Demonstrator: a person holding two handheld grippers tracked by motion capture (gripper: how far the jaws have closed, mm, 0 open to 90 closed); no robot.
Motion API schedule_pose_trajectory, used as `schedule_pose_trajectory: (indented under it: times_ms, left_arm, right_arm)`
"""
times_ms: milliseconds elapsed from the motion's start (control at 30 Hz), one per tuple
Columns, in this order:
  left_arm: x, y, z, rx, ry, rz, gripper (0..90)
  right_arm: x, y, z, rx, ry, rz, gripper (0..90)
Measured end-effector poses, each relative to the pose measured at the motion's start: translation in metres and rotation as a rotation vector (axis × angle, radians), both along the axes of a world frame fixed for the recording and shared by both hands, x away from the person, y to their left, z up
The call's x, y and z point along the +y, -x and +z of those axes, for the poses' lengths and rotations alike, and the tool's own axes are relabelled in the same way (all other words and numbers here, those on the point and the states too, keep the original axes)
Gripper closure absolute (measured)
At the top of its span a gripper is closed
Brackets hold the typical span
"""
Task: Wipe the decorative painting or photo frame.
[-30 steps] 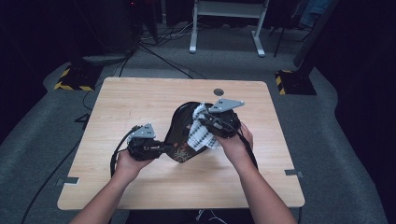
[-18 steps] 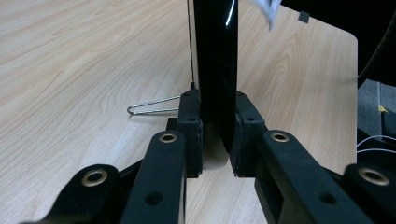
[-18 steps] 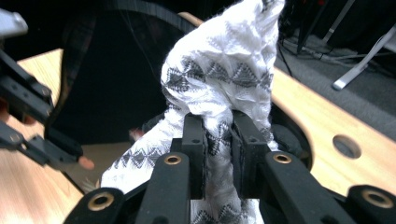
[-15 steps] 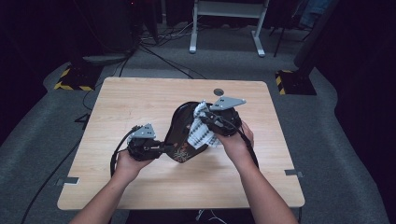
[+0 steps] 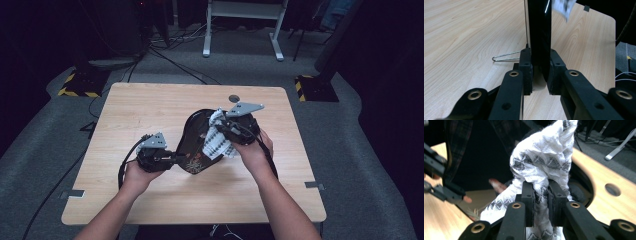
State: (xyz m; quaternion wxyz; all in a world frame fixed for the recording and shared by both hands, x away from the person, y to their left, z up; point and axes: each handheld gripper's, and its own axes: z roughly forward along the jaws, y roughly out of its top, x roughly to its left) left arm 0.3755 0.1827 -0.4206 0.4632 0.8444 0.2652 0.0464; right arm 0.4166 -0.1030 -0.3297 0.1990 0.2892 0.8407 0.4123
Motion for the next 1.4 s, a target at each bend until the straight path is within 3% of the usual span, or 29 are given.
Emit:
schedule_pose_trajectory:
  times_ms: [133, 233, 333, 533, 667, 767, 1000, 1133, 1233, 1400]
  left_arm:
    - [0.000, 0.000, 0.000, 0.000, 0.000, 0.000, 77.9]
    - [0.000, 0.000, 0.000, 0.000, 0.000, 0.000, 77.9]
    - [0.000, 0.000, 0.000, 0.000, 0.000, -0.001, 77.9]
    - [0.000, 0.000, 0.000, -0.001, 0.001, 0.000, 77.8]
    - [0.000, 0.000, 0.000, -0.001, 0.002, -0.001, 77.9]
    - [0.000, 0.000, 0.000, 0.000, 0.001, -0.002, 77.8]
    - [0.000, -0.001, 0.000, 0.000, 0.002, -0.002, 77.8]
    - [0.000, 0.000, 0.000, -0.001, 0.001, -0.003, 77.8]
    - [0.000, 0.000, 0.000, 0.000, 0.002, -0.003, 77.8]
    - [0.000, -0.001, 0.000, 0.001, 0.005, -0.002, 77.7]
  right_arm:
    - [0.000, -0.001, 0.015, -0.028, 0.003, -0.004, 78.2]
    - [0.000, -0.001, 0.016, -0.036, -0.006, -0.005, 78.3]
    - [0.000, 0.000, 0.009, -0.039, -0.009, -0.007, 78.3]
    - [-0.003, 0.001, -0.023, 0.023, 0.005, -0.011, 78.2]
    - [-0.004, 0.003, -0.034, 0.033, 0.022, -0.014, 78.3]
    - [-0.003, 0.002, -0.029, 0.034, 0.032, -0.014, 78.3]
    - [-0.002, -0.003, -0.003, -0.007, 0.026, -0.011, 78.3]
    - [-0.005, -0.002, 0.009, -0.030, 0.000, -0.018, 78.3]
    - [-0.007, -0.002, 0.006, -0.030, -0.019, -0.024, 78.3]
    - [-0.008, -0.003, -0.014, 0.005, -0.004, -0.024, 78.3]
